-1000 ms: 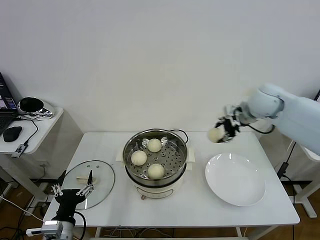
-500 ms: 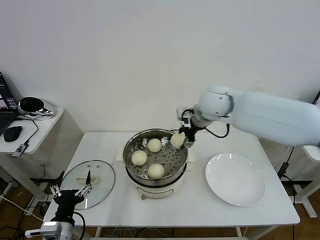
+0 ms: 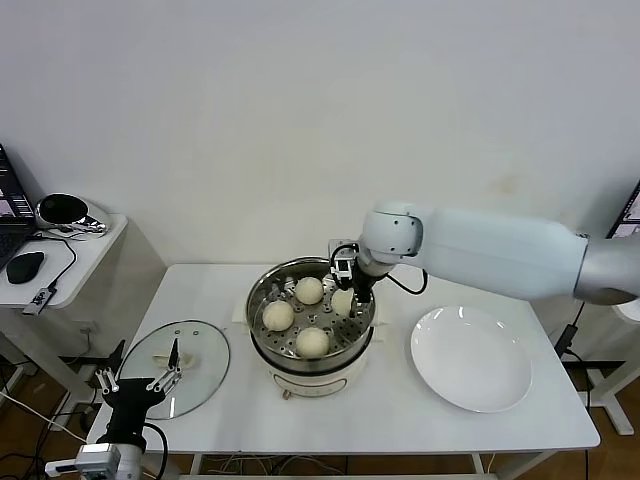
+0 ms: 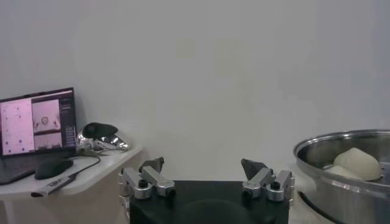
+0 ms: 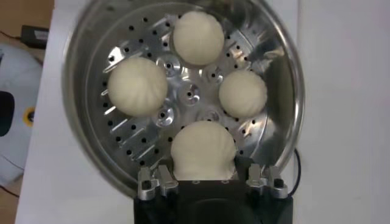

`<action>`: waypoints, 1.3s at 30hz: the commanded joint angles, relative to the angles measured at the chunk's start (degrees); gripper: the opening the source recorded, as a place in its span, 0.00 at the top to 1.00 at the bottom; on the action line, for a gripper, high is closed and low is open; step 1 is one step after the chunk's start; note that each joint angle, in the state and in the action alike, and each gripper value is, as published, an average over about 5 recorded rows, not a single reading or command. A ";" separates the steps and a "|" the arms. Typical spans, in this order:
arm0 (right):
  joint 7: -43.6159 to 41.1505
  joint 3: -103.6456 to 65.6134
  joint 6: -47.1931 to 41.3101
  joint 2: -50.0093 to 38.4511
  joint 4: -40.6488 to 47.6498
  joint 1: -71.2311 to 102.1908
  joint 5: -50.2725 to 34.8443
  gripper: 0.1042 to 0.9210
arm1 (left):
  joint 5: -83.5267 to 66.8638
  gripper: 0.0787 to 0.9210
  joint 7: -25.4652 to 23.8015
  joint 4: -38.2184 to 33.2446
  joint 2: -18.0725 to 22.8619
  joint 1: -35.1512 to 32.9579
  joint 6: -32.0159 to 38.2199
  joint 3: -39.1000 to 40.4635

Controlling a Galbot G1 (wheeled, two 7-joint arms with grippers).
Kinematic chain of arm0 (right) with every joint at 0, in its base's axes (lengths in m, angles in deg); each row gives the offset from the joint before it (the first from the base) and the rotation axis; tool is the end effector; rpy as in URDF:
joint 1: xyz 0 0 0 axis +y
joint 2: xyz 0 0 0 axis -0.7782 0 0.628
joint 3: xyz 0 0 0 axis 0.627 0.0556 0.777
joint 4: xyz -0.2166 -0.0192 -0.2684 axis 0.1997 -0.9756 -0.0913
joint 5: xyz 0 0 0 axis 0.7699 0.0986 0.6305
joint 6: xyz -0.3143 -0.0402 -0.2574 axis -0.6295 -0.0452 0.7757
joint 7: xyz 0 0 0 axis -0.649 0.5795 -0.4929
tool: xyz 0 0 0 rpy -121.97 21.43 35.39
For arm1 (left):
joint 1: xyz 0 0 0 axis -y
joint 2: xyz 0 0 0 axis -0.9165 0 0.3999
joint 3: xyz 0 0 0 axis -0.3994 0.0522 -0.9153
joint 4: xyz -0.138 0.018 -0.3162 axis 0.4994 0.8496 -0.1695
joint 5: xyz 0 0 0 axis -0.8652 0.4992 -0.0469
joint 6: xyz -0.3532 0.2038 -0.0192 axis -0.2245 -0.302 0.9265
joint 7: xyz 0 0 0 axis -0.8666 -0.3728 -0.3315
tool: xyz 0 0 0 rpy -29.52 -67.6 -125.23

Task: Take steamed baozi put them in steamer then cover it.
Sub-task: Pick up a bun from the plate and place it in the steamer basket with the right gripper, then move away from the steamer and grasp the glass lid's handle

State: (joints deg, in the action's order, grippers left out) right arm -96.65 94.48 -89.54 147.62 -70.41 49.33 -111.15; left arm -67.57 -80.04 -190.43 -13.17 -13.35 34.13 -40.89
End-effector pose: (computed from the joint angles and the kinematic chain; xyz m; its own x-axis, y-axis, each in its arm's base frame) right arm 0.5410 0.1435 -0.1001 -0.2604 -0.1701 0.9504 -0.9600 -0.0595 -0.2737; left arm 0.2086 0.0825 -0.2724 -0.9913 -0.1307 0.0133 -0.1269 0.9785 0.1625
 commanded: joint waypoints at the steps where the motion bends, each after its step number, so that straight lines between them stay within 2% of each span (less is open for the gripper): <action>1: 0.29 -0.43 -0.98 2.03 3.24 3.53 1.28 0.37 | 0.06 0.12 -0.01 0.04 0.02 0.14 0.01 0.12; 15: 0.88 -1.64 -0.92 2.95 4.24 5.61 2.15 0.37 | 0.24 0.12 0.01 0.14 0.07 0.18 0.04 0.27; 18: 0.98 -2.09 -0.90 2.65 4.02 5.73 2.24 0.33 | 0.23 0.12 0.01 0.09 0.07 0.15 0.07 0.24; 25: -1.17 -6.18 -0.88 -2.27 -0.41 1.52 1.60 0.14 | 0.25 0.12 -0.09 -0.04 -0.02 0.16 0.03 0.21; 31: -0.64 -11.23 0.14 -11.28 -8.41 0.89 0.58 0.12 | 0.26 0.12 -0.14 -0.05 0.00 0.31 -0.06 0.36; 34: 5.27 -14.52 3.64 -17.44 -13.42 3.83 -1.89 0.12 | 0.27 0.12 -0.18 0.06 0.01 0.28 0.03 0.46; 39: 27.45 -29.60 13.94 -29.58 -22.05 21.89 -5.89 0.12 | -0.16 0.12 -0.36 -0.31 0.17 0.04 -0.04 0.61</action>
State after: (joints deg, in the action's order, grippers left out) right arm -92.44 83.28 -87.23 137.00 -77.99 53.81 -111.97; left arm -67.42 -80.26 -190.41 -13.04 -13.11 34.19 -40.41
